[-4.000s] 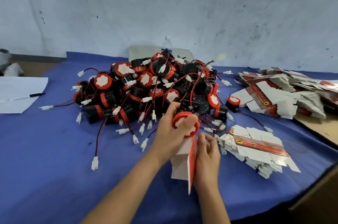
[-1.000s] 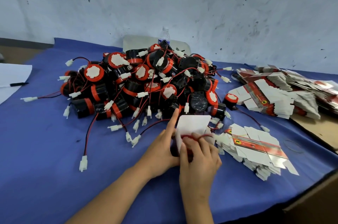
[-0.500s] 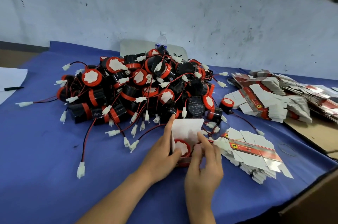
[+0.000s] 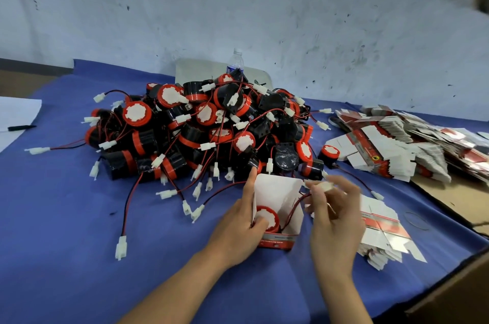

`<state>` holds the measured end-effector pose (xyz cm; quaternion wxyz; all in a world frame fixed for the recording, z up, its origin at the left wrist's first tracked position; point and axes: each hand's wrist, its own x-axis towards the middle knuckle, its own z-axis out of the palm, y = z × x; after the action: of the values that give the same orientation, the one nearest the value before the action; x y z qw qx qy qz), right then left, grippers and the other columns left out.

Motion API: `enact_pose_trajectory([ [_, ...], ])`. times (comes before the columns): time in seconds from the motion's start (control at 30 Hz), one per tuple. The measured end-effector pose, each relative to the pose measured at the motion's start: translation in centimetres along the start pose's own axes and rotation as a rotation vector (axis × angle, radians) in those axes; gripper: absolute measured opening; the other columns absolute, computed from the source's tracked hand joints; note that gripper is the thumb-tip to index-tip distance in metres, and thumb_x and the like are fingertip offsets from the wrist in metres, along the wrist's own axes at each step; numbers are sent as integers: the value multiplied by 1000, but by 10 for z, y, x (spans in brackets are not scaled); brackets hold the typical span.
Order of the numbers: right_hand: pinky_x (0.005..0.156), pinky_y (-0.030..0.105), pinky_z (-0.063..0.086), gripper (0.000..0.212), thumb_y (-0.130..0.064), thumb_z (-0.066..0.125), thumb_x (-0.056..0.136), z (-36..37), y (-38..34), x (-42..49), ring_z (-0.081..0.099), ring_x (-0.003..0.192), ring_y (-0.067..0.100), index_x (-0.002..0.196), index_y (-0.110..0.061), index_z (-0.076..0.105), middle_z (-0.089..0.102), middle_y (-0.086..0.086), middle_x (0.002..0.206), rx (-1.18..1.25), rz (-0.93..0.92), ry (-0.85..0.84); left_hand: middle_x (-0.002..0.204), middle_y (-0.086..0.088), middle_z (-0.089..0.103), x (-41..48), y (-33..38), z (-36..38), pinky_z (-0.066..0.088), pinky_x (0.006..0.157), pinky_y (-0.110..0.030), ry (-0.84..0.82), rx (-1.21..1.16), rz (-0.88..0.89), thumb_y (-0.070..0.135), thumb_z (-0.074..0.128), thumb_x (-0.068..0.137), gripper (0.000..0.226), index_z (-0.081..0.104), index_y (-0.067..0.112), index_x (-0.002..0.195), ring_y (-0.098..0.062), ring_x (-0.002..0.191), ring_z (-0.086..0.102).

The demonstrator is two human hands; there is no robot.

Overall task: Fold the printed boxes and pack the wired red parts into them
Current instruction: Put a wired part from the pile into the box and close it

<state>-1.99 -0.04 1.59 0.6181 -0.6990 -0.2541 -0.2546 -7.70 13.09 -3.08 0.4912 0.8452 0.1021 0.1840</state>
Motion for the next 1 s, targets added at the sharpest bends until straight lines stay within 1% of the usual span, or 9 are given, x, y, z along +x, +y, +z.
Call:
enact_pose_trajectory([
  [0.07, 64, 17, 46, 25, -19, 59, 93, 0, 4, 6, 63, 75, 7, 99, -43, 53, 67, -15, 85, -146, -149, -123, 104, 0, 61, 0, 0, 0, 51, 75, -53, 2, 0, -1, 36, 37, 81, 84, -19, 69, 133, -22, 82, 59],
  [0.13, 66, 28, 48, 9, -15, 58, 90, -2, 12, 8, 61, 75, 18, 96, -20, 62, 63, -5, 86, -276, -277, -217, 109, 1, 61, 0, 1, 0, 52, 76, -52, 1, 1, -2, 37, 37, 80, 84, -20, 69, 132, -22, 85, 60],
  [0.2, 66, 38, 51, 11, -16, 58, 90, -3, 20, 7, 59, 78, 22, 93, -10, 66, 60, 2, 87, -343, -300, -267, 112, 2, 60, 0, 1, 1, 52, 78, -50, 4, 8, 1, 38, 37, 80, 84, -20, 70, 131, -20, 89, 60],
  [0.37, 81, 39, 44, 11, -21, 61, 92, -4, 23, 0, 50, 90, 21, 89, -12, 65, 62, 4, 93, -418, -202, -308, 120, 5, 58, -1, 2, -1, 51, 83, -47, 1, 3, 8, 37, 36, 80, 83, -21, 68, 133, -16, 98, 59],
  [0.47, 86, 36, 34, 29, -31, 50, 92, -1, 18, -4, 50, 93, 23, 82, -9, 66, 63, 4, 77, -651, -407, -255, 124, 7, 56, -3, 4, -2, 51, 84, -46, -3, 0, 6, 37, 35, 79, 83, -22, 69, 131, -14, 101, 58],
  [0.57, 95, 41, 30, 28, -26, 45, 88, 0, 12, -4, 49, 95, 23, 77, -10, 65, 63, -1, 61, -834, -543, -198, 126, 6, 55, -4, 4, -3, 51, 85, -46, -6, -12, 12, 37, 35, 80, 82, -20, 69, 132, -16, 103, 58],
  [0.73, 102, 47, 24, 4, -20, 64, 75, -2, 17, -8, 45, 101, 23, 77, -21, 67, 68, -5, 78, -972, -574, -306, 125, 4, 56, -4, 5, -2, 50, 88, -47, -2, 3, 22, 38, 35, 80, 81, -19, 69, 132, -17, 106, 57],
  [0.87, 100, 52, 27, 20, -17, 83, 66, 1, 15, -9, 46, 109, 27, 82, -27, 74, 67, 1, 102, -989, -434, -355, 129, 9, 55, -6, 6, -3, 51, 88, -45, -11, -1, 31, 37, 36, 82, 81, -17, 66, 136, -13, 108, 57],
  [1.0, 98, 55, 26, 44, -10, 91, 51, 8, 12, -14, 62, 99, 33, 88, -25, 75, 69, 0, 89, -1037, -332, -427, 137, 10, 51, -4, 5, -2, 49, 92, -43, 1, 7, 46, 28, 41, 91, 81, -14, 60, 141, -16, 115, 55],
])
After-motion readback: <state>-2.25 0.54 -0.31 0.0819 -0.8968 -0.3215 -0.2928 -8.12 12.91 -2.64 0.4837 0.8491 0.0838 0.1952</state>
